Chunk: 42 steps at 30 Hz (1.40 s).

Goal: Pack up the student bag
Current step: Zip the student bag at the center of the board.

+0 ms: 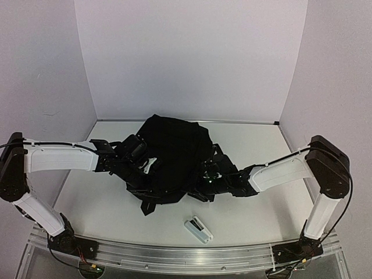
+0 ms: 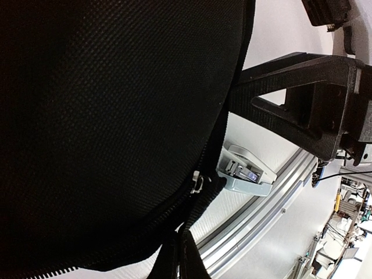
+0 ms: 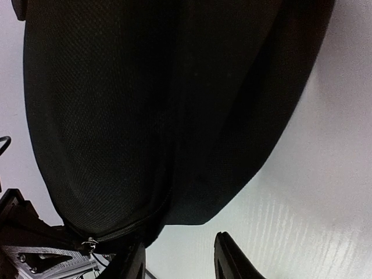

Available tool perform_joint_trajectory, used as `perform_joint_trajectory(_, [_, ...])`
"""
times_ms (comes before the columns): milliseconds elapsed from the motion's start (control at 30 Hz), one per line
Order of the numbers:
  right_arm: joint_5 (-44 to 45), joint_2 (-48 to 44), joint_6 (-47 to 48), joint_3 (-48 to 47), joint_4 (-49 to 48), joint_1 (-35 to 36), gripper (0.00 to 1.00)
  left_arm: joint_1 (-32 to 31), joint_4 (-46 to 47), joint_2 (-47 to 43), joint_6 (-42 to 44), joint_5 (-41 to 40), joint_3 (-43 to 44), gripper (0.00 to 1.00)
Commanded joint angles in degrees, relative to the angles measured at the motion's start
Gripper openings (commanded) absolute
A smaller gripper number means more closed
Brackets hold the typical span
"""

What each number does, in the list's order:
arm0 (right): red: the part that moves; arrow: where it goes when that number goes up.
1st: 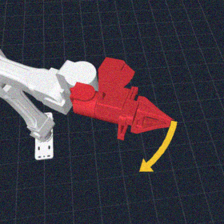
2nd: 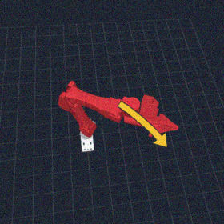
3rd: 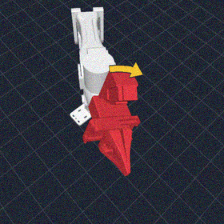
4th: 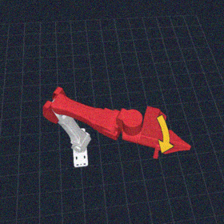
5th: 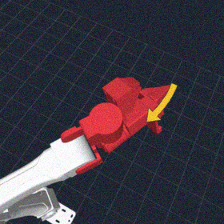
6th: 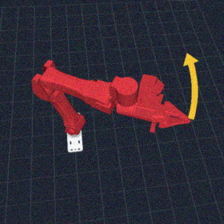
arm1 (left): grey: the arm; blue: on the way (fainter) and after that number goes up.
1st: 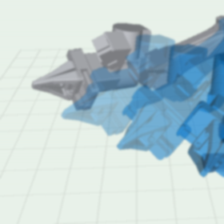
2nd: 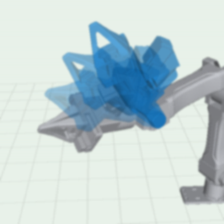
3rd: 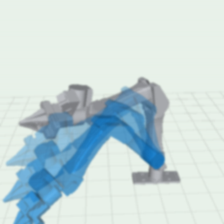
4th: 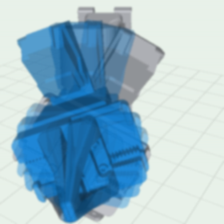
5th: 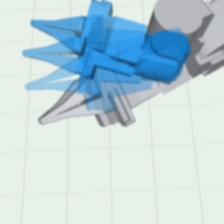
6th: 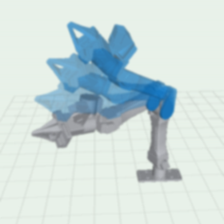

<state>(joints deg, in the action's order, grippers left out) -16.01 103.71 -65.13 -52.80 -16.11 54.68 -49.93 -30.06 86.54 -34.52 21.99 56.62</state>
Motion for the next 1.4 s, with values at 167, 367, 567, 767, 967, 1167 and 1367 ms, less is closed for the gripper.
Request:
perform_joint_trajectory(167, [1.7,3.4,-2.2,-4.9,-5.4,0.2,0.27,-0.1,-2.7,-2.8,1.1,-2.4,2.5,0.0])
perform_joint_trajectory(367, [3.7,3.3,-3.2,-4.8,-6.3,0.0,0.0,0.0,-5.2,-3.1,1.2,-4.2,3.6,0.0])
perform_joint_trajectory(567, [6.4,1.0,-3.7,-2.2,-6.5,-1.6,0.0,1.5,-6.8,-3.8,-0.1,-5.9,3.3,0.0])
perform_joint_trajectory(767, [7.7,-2.7,-2.7,1.1,-6.4,-5.0,0.0,3.8,-7.2,-4.8,-0.8,-5.3,2.7,0.0])
perform_joint_trajectory(967, [8.1,-5.6,-2.1,4.5,-6.3,-8.2,0.0,5.6,-7.3,-5.5,-0.3,-4.3,2.6,0.0])
perform_joint_trajectory(1167, [8.7,-8.4,-1.1,7.4,-5.6,-11.1,0.0,7.9,-7.5,-6.5,0.4,-3.6,2.5,0.0])
perform_joint_trajectory(1367, [9.8,-11.2,0.3,8.1,-3.1,-13.0,0.0,9.1,-8.0,-6.2,1.8,-2.4,3.4,0.0])
